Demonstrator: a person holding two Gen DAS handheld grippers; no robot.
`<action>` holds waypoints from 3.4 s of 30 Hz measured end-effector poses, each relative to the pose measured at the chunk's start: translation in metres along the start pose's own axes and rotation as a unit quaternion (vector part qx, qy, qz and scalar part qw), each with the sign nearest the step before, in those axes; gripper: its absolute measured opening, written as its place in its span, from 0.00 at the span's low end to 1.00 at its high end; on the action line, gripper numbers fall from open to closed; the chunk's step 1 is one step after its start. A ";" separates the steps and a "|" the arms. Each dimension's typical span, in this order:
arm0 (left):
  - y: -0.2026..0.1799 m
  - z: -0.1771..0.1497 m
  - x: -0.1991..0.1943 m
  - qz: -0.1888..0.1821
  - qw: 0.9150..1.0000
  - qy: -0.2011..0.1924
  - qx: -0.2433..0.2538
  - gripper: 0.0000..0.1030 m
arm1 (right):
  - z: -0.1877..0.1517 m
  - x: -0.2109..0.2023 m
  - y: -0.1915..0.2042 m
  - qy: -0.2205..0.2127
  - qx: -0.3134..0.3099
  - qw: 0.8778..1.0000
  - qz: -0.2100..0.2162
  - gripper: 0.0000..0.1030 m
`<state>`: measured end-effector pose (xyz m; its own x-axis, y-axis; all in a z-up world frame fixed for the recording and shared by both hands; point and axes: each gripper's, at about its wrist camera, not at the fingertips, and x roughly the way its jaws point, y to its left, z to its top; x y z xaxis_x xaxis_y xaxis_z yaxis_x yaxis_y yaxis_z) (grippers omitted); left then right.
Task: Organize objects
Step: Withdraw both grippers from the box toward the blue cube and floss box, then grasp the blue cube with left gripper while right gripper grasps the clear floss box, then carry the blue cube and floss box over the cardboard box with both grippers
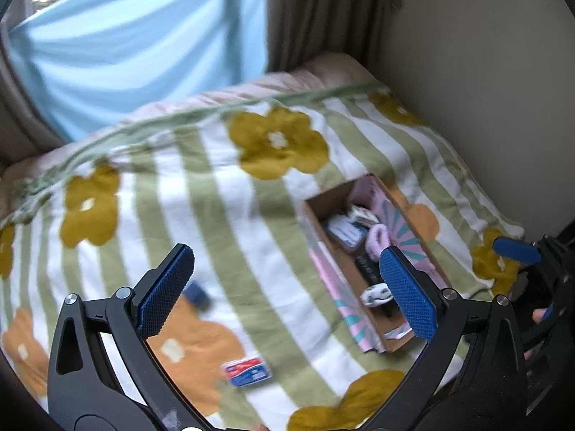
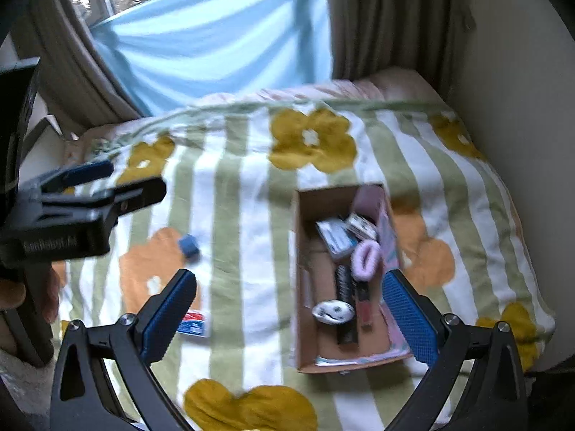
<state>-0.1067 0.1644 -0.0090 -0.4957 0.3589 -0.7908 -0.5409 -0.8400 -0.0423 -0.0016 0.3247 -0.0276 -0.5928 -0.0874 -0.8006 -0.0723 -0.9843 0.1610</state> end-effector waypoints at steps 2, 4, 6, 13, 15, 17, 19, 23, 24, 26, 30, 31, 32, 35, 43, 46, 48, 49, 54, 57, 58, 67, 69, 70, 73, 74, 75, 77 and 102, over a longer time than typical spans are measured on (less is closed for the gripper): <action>0.015 -0.010 -0.019 0.013 1.000 -0.011 -0.014 1.00 | 0.001 -0.004 0.013 -0.005 -0.005 1.000 0.015 1.00; 0.031 -0.022 -0.037 0.025 0.999 -0.018 -0.031 1.00 | 0.001 -0.008 0.026 -0.014 -0.016 1.000 0.013 1.00; 0.048 -0.034 -0.053 0.034 0.998 -0.024 -0.051 1.00 | 0.000 -0.010 0.040 -0.019 -0.031 0.999 0.009 1.00; 0.097 -0.076 -0.096 0.065 0.992 -0.044 -0.100 1.00 | -0.011 -0.003 0.069 -0.010 -0.046 0.998 0.033 1.00; 0.107 -0.084 -0.103 0.068 0.990 -0.047 -0.111 1.00 | -0.014 -0.003 0.077 -0.007 -0.050 0.998 0.041 1.00; 0.114 -0.089 -0.108 0.071 0.989 -0.048 -0.117 1.00 | -0.015 -0.003 0.085 -0.008 -0.055 0.997 0.044 1.00; 0.117 -0.091 -0.111 0.075 0.989 -0.051 -0.115 1.00 | -0.016 -0.002 0.091 -0.008 -0.057 0.997 0.049 1.00; 0.125 -0.094 -0.113 0.073 0.990 -0.049 -0.114 1.00 | -0.020 -0.002 0.102 -0.011 -0.051 0.997 0.060 1.00; 0.127 -0.095 -0.112 0.071 0.990 -0.047 -0.112 1.00 | -0.021 -0.002 0.105 -0.012 -0.050 0.997 0.061 1.00; 0.130 -0.096 -0.109 0.069 0.991 -0.041 -0.104 1.00 | -0.024 0.002 0.111 -0.010 -0.044 0.997 0.061 1.00; 0.139 -0.097 -0.096 0.057 0.994 -0.026 -0.087 1.00 | -0.033 0.016 0.119 0.000 -0.030 0.998 0.059 1.00; 0.142 -0.097 -0.091 0.053 0.995 -0.020 -0.082 1.00 | -0.036 0.021 0.122 0.001 -0.024 0.998 0.058 1.00; 0.146 -0.096 -0.085 0.046 0.996 -0.015 -0.077 1.00 | -0.040 0.025 0.124 0.002 -0.019 0.998 0.059 1.00; 0.156 -0.095 -0.064 0.027 0.998 -0.005 -0.062 1.00 | -0.050 0.040 0.130 0.009 -0.008 0.998 0.056 1.00; 0.176 -0.095 0.034 -0.017 0.999 0.034 0.000 0.98 | -0.090 0.108 0.144 0.033 0.022 0.998 0.038 1.00; 0.180 -0.100 0.074 -0.041 0.998 0.054 0.007 0.94 | -0.105 0.138 0.147 0.043 0.032 0.998 0.031 1.00; 0.180 -0.106 0.104 -0.045 0.996 0.067 0.021 0.94 | -0.114 0.158 0.150 0.048 0.037 0.998 0.027 1.00; 0.179 -0.109 0.119 -0.047 0.996 0.072 0.028 0.94 | -0.117 0.168 0.152 0.051 0.036 0.998 0.028 1.00; 0.181 -0.125 0.184 -0.053 0.993 0.096 0.045 0.93 | -0.142 0.217 0.160 0.072 0.042 0.996 0.021 1.00; 0.180 -0.138 0.220 -0.056 0.991 0.110 0.054 0.81 | -0.151 0.237 0.163 0.077 0.045 0.996 0.009 1.00; 0.180 -0.141 0.227 -0.054 0.990 0.114 0.056 0.79 | -0.153 0.242 0.164 0.077 0.044 0.996 0.006 1.00; 0.182 -0.158 0.275 -0.052 0.989 0.117 0.071 0.68 | -0.170 0.278 0.161 0.095 0.067 0.993 -0.010 0.95; 0.181 -0.160 0.280 -0.052 0.989 0.117 0.077 0.64 | -0.172 0.282 0.161 0.099 0.070 0.993 -0.010 0.90; 0.180 -0.160 0.281 -0.052 0.989 0.117 0.080 0.60 | -0.172 0.283 0.161 0.099 0.069 0.993 -0.011 0.89; 0.178 -0.160 0.284 -0.050 0.988 0.113 0.090 0.51 | -0.172 0.285 0.162 0.097 0.067 0.993 -0.018 0.83; 0.178 -0.159 0.285 -0.053 0.988 0.112 0.090 0.46 | -0.172 0.285 0.161 0.097 0.066 0.993 -0.021 0.78; 0.178 -0.158 0.284 -0.057 0.988 0.111 0.090 0.44 | -0.172 0.286 0.161 0.098 0.066 0.993 -0.023 0.78; 0.175 -0.157 0.284 -0.055 0.988 0.109 0.097 0.41 | -0.171 0.284 0.159 0.093 0.069 0.993 -0.025 0.78; 0.167 -0.114 0.180 -0.063 0.995 0.051 0.052 0.37 | -0.102 0.200 0.139 0.050 0.016 0.998 -0.019 0.78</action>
<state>-0.2093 0.0423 -0.2279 -0.3509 0.4103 -0.8417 -0.6639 -0.7430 -0.0854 -0.0485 0.1548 -0.2245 -0.5061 -0.0674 -0.8599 -0.1200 -0.9817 0.1476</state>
